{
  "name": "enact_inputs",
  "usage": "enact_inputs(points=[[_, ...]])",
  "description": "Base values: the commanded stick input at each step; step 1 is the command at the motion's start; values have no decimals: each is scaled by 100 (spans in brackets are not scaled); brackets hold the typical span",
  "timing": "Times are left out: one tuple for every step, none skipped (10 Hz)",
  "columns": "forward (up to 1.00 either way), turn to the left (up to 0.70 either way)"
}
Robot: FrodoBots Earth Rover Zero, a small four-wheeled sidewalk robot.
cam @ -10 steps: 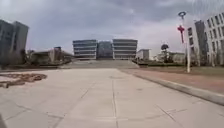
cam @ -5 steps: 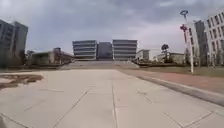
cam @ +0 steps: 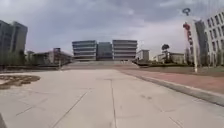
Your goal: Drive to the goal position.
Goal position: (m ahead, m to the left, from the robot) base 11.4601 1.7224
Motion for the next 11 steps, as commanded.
enact_inputs(points=[[70, 0], [70, 0], [70, 0], [70, 0], [70, 0], [70, 0], [70, 0], [70, 0], [70, 0], [70, 0], [70, 0]])
